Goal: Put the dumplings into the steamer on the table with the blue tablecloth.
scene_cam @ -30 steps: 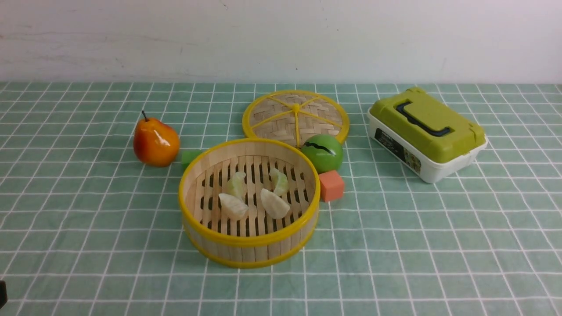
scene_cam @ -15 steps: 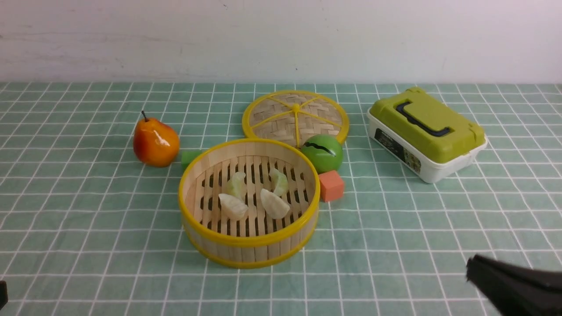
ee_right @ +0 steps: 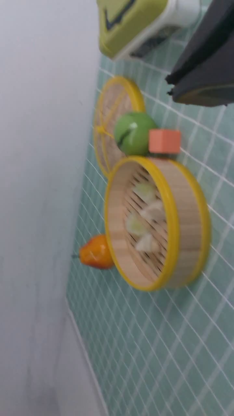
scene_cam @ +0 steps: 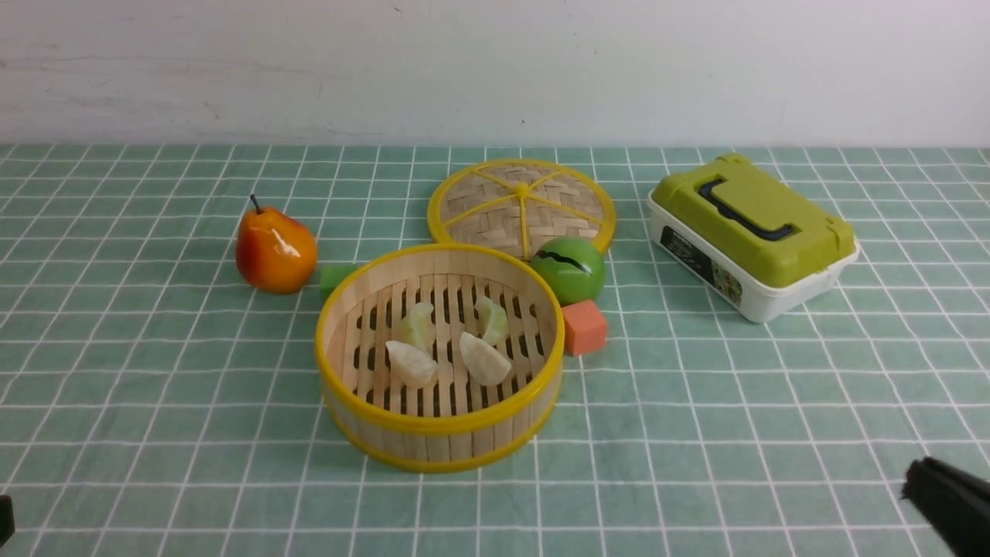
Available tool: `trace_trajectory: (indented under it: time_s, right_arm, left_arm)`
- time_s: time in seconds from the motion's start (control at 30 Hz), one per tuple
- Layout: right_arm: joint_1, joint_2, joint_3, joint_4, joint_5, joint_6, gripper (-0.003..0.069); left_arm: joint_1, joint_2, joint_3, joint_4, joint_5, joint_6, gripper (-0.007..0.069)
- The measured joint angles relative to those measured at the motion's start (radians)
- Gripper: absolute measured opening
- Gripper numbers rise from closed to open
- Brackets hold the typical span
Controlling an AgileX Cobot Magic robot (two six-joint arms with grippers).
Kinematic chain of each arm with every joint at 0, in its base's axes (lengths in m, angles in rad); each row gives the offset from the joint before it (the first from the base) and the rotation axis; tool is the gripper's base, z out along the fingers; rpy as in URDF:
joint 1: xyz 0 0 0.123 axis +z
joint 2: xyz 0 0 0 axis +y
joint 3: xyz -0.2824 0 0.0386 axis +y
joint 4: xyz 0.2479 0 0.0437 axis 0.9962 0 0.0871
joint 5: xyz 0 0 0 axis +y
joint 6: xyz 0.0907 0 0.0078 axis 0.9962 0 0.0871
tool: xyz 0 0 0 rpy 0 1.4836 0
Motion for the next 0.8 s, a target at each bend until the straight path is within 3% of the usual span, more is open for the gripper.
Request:
trace_trajectory:
  time_s: [0.1, 0.17, 0.3, 0.4, 0.63, 0.8]
  right_arm:
    - [-0.06, -0.088, 0.043, 0.123, -0.01, -0.132, -0.001]
    - [-0.147, -0.168, 0.093, 0.295, -0.018, -0.304, -0.0008]
    - [-0.262, -0.261, 0.101, 0.413, 0.088, -0.442, -0.0005]
    - [-0.3, -0.293, 0.101, 0.433, 0.167, -0.462, -0.0004]
    - [-0.384, -0.341, 0.102, 0.516, 0.566, -0.467, -0.0003]
    - [-0.384, -0.341, 0.093, 0.541, 0.626, -0.467, -0.0001]
  left_arm:
    - [0.0, 0.0, 0.0, 0.0, 0.0, 0.0, 0.0069]
    - [0.0, 0.0, 0.0, 0.0, 0.0, 0.0, 0.0072]
    - [0.0, 0.0, 0.0, 0.0, 0.0, 0.0, 0.0074]
    - [0.0, 0.0, 0.0, 0.0, 0.001, 0.0, 0.0074]
    - [0.0, 0.0, 0.0, 0.0, 0.001, 0.0, 0.0079]
    - [0.0, 0.0, 0.0, 0.0, 0.001, 0.0, 0.0084]
